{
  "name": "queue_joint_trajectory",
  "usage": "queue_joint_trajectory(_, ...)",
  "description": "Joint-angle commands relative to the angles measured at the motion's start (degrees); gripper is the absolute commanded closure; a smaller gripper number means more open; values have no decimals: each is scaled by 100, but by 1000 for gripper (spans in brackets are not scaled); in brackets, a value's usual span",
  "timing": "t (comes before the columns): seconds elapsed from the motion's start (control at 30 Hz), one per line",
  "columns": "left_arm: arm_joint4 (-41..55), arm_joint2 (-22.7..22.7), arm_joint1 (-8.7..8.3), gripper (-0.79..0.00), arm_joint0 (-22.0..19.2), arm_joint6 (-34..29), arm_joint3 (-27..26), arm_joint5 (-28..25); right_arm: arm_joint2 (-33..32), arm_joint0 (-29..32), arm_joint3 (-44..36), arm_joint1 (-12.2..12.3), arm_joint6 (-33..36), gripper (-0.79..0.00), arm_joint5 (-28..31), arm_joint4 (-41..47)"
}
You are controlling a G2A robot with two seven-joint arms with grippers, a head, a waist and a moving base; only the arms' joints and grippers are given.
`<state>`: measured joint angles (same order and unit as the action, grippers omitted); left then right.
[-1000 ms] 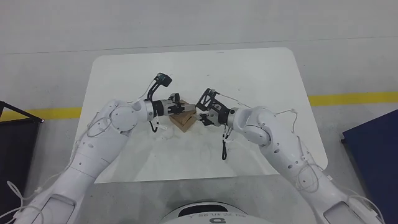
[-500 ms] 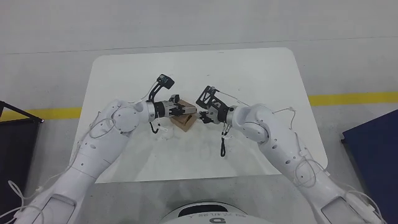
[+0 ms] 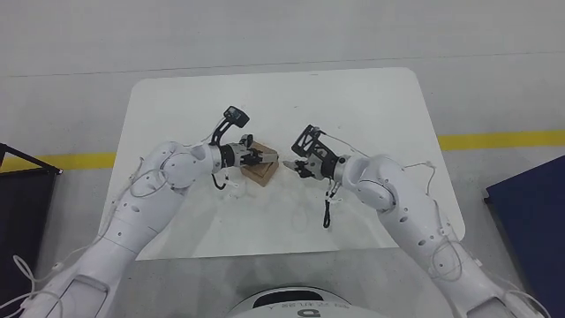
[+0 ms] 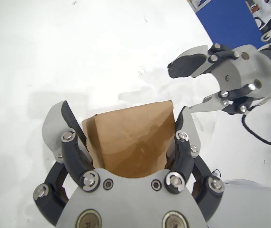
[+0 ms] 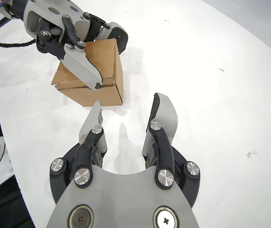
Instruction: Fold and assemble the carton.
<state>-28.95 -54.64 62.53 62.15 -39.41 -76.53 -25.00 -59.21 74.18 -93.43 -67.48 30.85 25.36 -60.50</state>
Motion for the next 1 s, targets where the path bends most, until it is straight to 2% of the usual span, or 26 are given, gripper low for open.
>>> queue_joint_trajectory(0.0,-256,38,3,-785,-9,59,-1,56,-20,28,-29,9,-23,-440,10,-13)
queue_joint_trajectory(0.2,-250,29,17,-785,31,234,-36,57,-92,136,-145,39,-100,-437,11,-86)
queue_joint_trajectory(0.43,1351,-527,-40,-785,149,92,-31,-231,-255,309,-514,96,-199,-428,98,-187)
queue_joint_trajectory(0.53,2005,-1021,-134,-785,278,4,-114,-407,-295,321,-731,118,-170,-348,186,-280)
queue_joint_trajectory(0.57,2183,-1226,-174,-785,347,4,-147,-460,-271,295,-795,119,-142,-197,247,-303)
queue_joint_trajectory(0.6,2296,-1457,-221,-785,424,12,-167,-512,-236,246,-836,118,-103,0,311,-332)
queue_joint_trajectory(0.7,2521,-2232,-373,-785,756,107,-250,-710,11,-76,-786,74,148,0,412,-401)
queue_joint_trajectory(0.83,2586,-3141,-554,-785,1310,13,-376,-1047,548,-775,-265,-79,383,0,437,-286)
queue_joint_trajectory(0.9,2588,-3452,-613,-785,1536,-30,-375,-1169,789,-1108,37,-168,415,0,406,-205)
queue_joint_trajectory(0.97,2593,-3492,-620,-785,1572,-27,-373,-1189,1014,-1374,258,-252,429,0,408,-124)
